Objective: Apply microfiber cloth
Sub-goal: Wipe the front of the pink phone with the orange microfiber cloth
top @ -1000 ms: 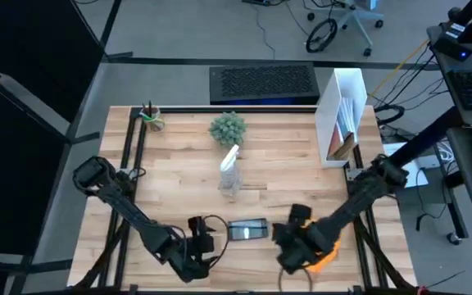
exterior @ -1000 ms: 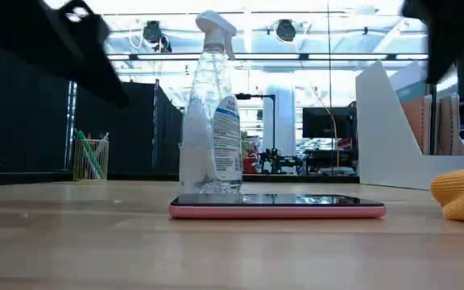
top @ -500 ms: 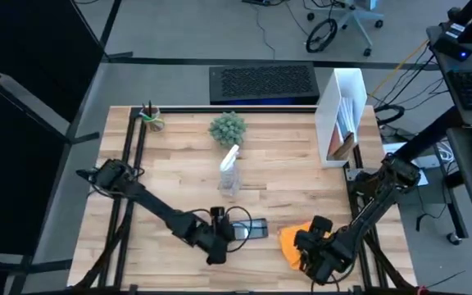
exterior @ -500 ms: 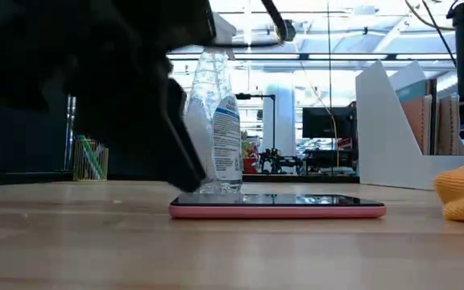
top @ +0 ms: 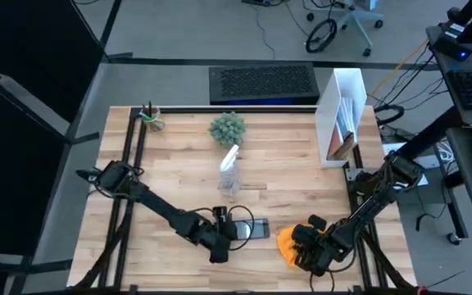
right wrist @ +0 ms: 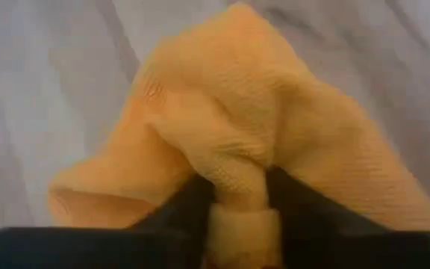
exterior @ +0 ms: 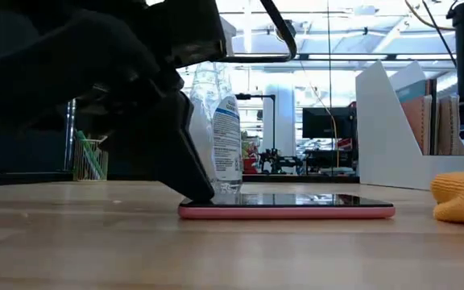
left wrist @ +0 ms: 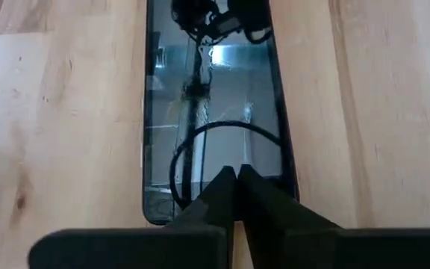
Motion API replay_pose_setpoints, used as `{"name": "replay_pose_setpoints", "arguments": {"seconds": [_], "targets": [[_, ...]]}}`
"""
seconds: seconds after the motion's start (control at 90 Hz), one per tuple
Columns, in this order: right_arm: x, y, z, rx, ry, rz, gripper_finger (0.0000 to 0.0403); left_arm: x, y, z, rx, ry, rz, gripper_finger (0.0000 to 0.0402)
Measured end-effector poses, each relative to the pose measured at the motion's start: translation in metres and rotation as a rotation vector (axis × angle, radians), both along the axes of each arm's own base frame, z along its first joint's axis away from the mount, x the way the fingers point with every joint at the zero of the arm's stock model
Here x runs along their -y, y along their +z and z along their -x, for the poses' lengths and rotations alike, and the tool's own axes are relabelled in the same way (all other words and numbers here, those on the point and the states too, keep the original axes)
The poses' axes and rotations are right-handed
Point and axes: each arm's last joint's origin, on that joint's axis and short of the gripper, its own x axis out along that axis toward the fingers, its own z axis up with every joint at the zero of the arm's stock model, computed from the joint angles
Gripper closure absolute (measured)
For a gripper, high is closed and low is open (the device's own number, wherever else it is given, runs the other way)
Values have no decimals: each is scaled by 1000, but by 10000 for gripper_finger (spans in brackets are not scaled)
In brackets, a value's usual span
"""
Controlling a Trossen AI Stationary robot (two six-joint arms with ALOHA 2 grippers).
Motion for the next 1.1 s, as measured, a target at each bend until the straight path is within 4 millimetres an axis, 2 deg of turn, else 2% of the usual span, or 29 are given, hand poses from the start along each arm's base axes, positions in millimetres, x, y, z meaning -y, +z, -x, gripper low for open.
{"name": "replay_pose_setpoints", "arguments": {"seconds": [0.089,0.211,0.467,0.544,0.622,0.756,0.844,1.1], "targets": [[-7,13,-15,72,74,24,385,0,-1,0,-5,-7,1,401],[-2,31,-51,270,92,104,388,0,-1,0,-6,-8,1,401],[38,20,-122,393,197,279,396,1,0,-1,9,-13,12,401],[51,13,-136,379,207,320,396,1,0,-1,10,-25,5,401],[59,7,-146,388,225,285,394,1,0,-1,11,-25,5,401],[62,-11,-152,353,243,228,393,1,0,-1,10,-25,5,401],[57,-16,-149,317,242,217,393,1,-1,-1,9,-25,4,401],[39,-17,-111,90,255,248,393,1,0,-1,13,-24,6,401]]}}
